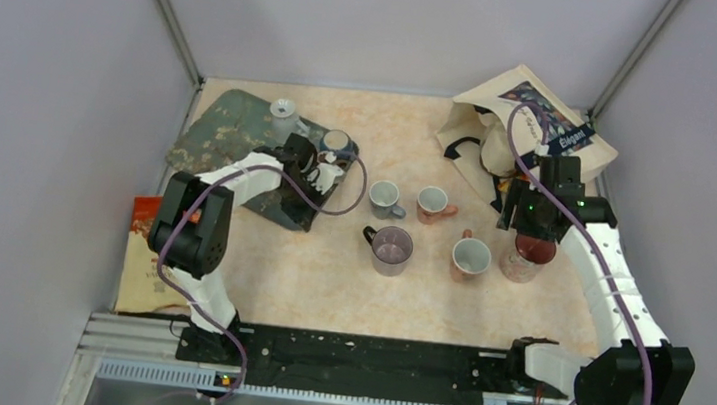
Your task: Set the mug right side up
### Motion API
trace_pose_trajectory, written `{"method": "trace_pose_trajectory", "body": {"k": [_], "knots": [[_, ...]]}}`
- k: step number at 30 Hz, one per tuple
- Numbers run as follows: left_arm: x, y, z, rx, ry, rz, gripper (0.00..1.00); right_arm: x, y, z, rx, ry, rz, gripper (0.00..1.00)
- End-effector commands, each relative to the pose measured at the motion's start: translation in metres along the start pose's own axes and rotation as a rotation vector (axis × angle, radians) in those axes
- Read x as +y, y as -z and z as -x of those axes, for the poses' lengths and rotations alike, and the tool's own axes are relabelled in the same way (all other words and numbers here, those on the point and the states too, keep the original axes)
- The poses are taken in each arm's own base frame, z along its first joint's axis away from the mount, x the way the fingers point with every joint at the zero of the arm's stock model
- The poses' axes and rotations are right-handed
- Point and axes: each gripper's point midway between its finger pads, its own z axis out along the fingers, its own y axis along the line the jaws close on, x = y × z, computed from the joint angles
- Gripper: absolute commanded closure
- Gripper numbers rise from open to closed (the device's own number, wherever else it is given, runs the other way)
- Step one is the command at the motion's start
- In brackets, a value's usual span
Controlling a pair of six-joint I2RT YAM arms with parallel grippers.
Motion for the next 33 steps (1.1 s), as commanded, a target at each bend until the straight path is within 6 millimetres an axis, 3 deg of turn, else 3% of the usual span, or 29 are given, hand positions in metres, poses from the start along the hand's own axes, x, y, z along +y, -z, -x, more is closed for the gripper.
{"method": "trace_pose_trajectory", "body": {"k": [1, 3, 7, 11, 13, 23, 31, 33], "knots": [[-0.041, 0.016, -0.047, 0.113, 0.043, -0.138, 0.70, 0.005, 0.017, 0.015, -0.072, 0.012, 0.043, 0.36], [-0.035, 0.030, -0.035, 0.075, 0.025, -0.093, 0.43, 0.005, 0.018, 0.014, -0.073, 0.015, 0.046, 0.35], [-0.024, 0.063, 0.015, -0.068, -0.008, -0.018, 0.02, 0.008, 0.020, 0.011, -0.074, 0.024, 0.072, 0.35], [-0.003, 0.081, 0.062, -0.164, -0.049, 0.066, 0.01, 0.010, 0.023, 0.010, -0.081, 0.035, 0.086, 0.33], [0.010, 0.079, 0.073, -0.161, -0.059, 0.104, 0.01, 0.010, 0.024, 0.009, -0.081, 0.040, 0.086, 0.33], [0.038, 0.052, 0.098, -0.116, -0.063, 0.144, 0.01, 0.008, 0.025, 0.009, -0.086, 0.059, 0.085, 0.31], [0.049, 0.034, 0.113, -0.128, -0.057, 0.147, 0.17, 0.011, 0.025, 0.007, -0.085, 0.059, 0.104, 0.31], [0.050, 0.029, 0.111, -0.118, -0.053, 0.142, 0.28, 0.011, 0.025, 0.007, -0.085, 0.058, 0.104, 0.31]]}}
